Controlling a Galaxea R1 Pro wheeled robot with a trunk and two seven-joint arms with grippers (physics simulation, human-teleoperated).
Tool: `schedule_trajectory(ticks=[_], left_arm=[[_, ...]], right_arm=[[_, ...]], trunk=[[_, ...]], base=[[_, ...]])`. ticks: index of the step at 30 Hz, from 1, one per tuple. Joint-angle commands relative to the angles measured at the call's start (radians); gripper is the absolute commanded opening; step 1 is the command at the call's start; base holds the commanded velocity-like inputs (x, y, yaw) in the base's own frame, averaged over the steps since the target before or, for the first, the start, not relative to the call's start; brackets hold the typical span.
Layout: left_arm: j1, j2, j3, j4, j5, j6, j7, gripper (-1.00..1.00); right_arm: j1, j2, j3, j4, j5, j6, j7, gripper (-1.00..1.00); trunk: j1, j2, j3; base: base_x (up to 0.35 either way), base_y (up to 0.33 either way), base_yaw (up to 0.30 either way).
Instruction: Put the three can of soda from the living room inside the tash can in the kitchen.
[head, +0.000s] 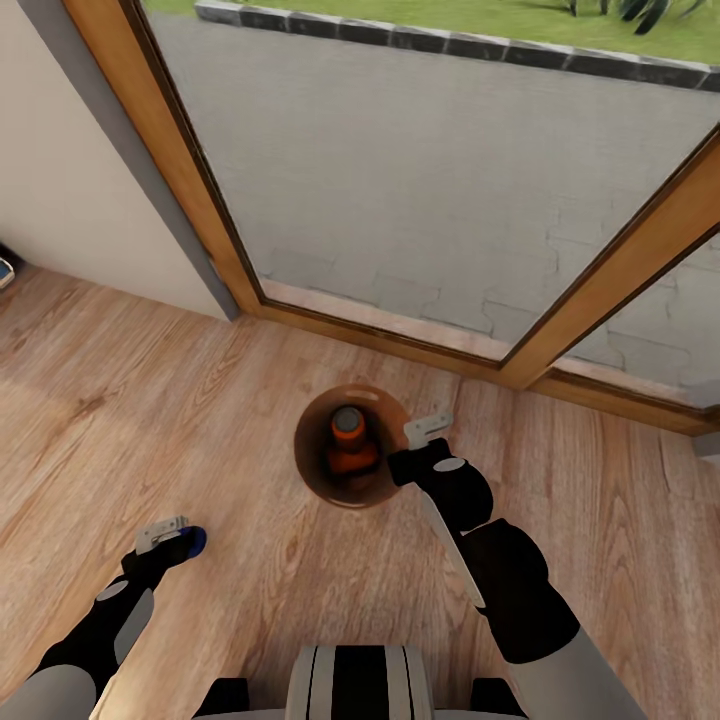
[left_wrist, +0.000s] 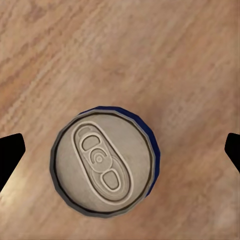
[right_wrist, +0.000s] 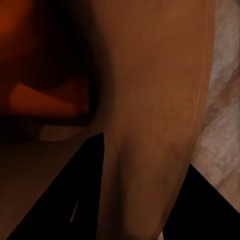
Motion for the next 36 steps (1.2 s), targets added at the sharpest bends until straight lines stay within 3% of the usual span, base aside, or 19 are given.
schedule_trajectory(ticks=[1,13,18,36], left_arm=[[0.000,0.000,0.000,0.000,0.000,0.000,0.000,1.00],[0.001,0.000,0.000,0.000,0.000,0.000,-0.003,1.00],[0.001,0.001,0.001,0.000,0.000,0.000,-0.015,1.00],[0.001,0.001,0.002,0.000,0.000,0.000,-0.021,1.00]], right_arm=[[0.000,0.000,0.000,0.000,-0.008,-0.001,0.000,-1.00],[0.000,0.000,0.000,0.000,-0.008,-0.001,0.000,-1.00],[0.000,0.000,0.000,-0.001,-0.008,-0.001,0.000,-1.00],[0.000,0.000,0.000,-0.001,-0.008,-0.001,0.000,-1.00]], trunk=[[0.000,0.000,0.000],[0.000,0.000,0.000],[0.019,-0.035,-0.016],[0.019,-0.035,-0.016]], base=[[-0.001,0.001,0.000],[0.000,0.000,0.000],[0.000,0.000,0.000],[0.000,0.000,0.000]])
